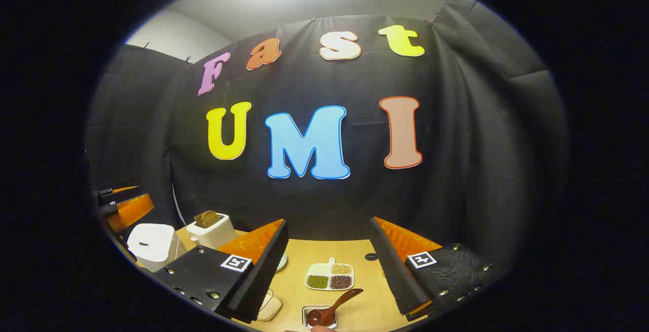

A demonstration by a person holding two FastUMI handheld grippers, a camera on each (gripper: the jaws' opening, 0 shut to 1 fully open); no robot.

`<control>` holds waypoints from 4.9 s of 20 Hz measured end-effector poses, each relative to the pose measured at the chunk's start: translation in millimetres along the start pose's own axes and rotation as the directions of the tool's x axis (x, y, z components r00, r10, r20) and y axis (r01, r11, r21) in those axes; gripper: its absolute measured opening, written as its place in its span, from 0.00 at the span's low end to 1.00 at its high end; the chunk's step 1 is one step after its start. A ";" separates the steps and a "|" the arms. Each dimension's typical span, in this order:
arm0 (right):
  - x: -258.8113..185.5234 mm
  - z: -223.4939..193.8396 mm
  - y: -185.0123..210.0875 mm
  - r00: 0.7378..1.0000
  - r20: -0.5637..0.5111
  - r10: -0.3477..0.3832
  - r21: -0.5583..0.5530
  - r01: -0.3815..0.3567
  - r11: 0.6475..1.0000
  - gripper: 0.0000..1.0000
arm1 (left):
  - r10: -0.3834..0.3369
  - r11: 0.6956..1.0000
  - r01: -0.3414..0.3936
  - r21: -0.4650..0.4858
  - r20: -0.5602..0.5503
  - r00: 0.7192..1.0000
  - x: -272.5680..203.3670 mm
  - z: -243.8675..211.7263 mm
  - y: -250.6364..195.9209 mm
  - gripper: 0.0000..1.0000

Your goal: Close the left gripper, press the button to open the rice cooker; take a wooden spoon from the chopstick holder with the right hand, scoop a spoonful of rice and pour it into the rice cooker, then put the wooden spoon back into the chopstick holder.

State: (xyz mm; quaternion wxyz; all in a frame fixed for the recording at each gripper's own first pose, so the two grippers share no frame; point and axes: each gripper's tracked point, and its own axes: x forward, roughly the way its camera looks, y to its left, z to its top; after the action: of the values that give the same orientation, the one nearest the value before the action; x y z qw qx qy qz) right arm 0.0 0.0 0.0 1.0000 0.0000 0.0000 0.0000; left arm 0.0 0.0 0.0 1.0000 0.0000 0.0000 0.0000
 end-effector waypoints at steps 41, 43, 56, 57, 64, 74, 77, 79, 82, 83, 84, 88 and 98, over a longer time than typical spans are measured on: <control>-15.4 -13.9 32.7 0.999 0.007 0.053 -0.010 -0.053 0.999 0.96 | 0.015 1.000 -0.015 -0.019 0.000 1.000 -24.6 -28.2 21.9 1.00; -14.1 -15.6 37.1 0.999 0.004 0.051 -0.016 -0.051 0.999 0.96 | 0.021 1.000 -0.021 -0.012 -0.001 1.000 -24.6 -31.5 27.4 1.00; -12.1 -32.0 74.0 0.993 -0.016 0.114 -0.039 -0.115 0.993 0.96 | 0.069 0.997 -0.070 -0.037 -0.014 0.998 -40.1 -46.3 70.7 1.00; -12.1 -30.8 75.0 0.993 -0.016 0.115 -0.038 -0.116 0.993 0.96 | 0.068 0.997 -0.069 -0.035 -0.017 0.998 -40.2 -48.5 69.5 1.00; -15.0 -29.0 79.7 0.993 -0.003 0.121 -0.035 -0.121 0.992 0.96 | 0.072 0.997 -0.073 -0.028 -0.015 0.997 -46.3 -50.5 74.4 1.00; -18.0 -26.4 90.9 0.993 0.006 0.121 -0.015 -0.121 0.993 0.96 | 0.098 0.995 -0.098 -0.024 0.001 0.995 -59.1 -51.0 99.1 1.00; -20.1 -24.0 100.6 0.991 0.015 0.131 -0.010 -0.131 0.991 0.96 | 0.110 0.993 -0.110 -0.029 -0.003 0.994 -62.1 -50.8 112.9 1.00; -19.8 -28.6 107.4 0.989 0.011 0.149 -0.018 -0.149 0.989 0.96 | 0.134 0.991 -0.134 -0.024 -0.004 0.991 -66.1 -52.5 126.6 1.00; -17.5 -36.9 112.6 0.985 -0.005 0.170 -0.022 -0.170 0.985 0.96 | 0.166 0.986 -0.166 -0.021 -0.008 0.986 -74.3 -56.6 144.4 1.00; -16.8 -39.2 113.2 0.984 -0.011 0.175 -0.019 -0.175 0.984 0.96 | 0.172 0.985 -0.172 -0.025 -0.010 0.985 -77.3 -58.4 149.2 1.00; -15.8 -41.7 112.4 0.984 -0.014 0.177 -0.016 -0.178 0.984 0.96 | 0.175 0.984 -0.175 -0.029 -0.013 0.985 -77.3 -61.0 153.6 1.00; -15.2 -43.6 101.5 0.990 -0.001 0.141 -0.009 -0.141 0.990 0.96 | 0.174 0.984 -0.175 -0.034 -0.031 0.984 -75.6 -75.3 159.5 1.00; -18.4 -61.7 122.9 0.987 -0.001 0.163 0.001 -0.163 0.987 0.96 | 0.187 0.982 -0.188 -0.006 -0.051 0.981 -83.7 -97.7 181.9 1.00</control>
State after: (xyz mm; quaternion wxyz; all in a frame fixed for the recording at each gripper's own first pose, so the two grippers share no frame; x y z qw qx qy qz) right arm -18.4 122.9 -61.7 0.9966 0.0003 0.0004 0.0819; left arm -83.7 181.9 -97.7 0.9952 -0.0053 0.0251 0.0943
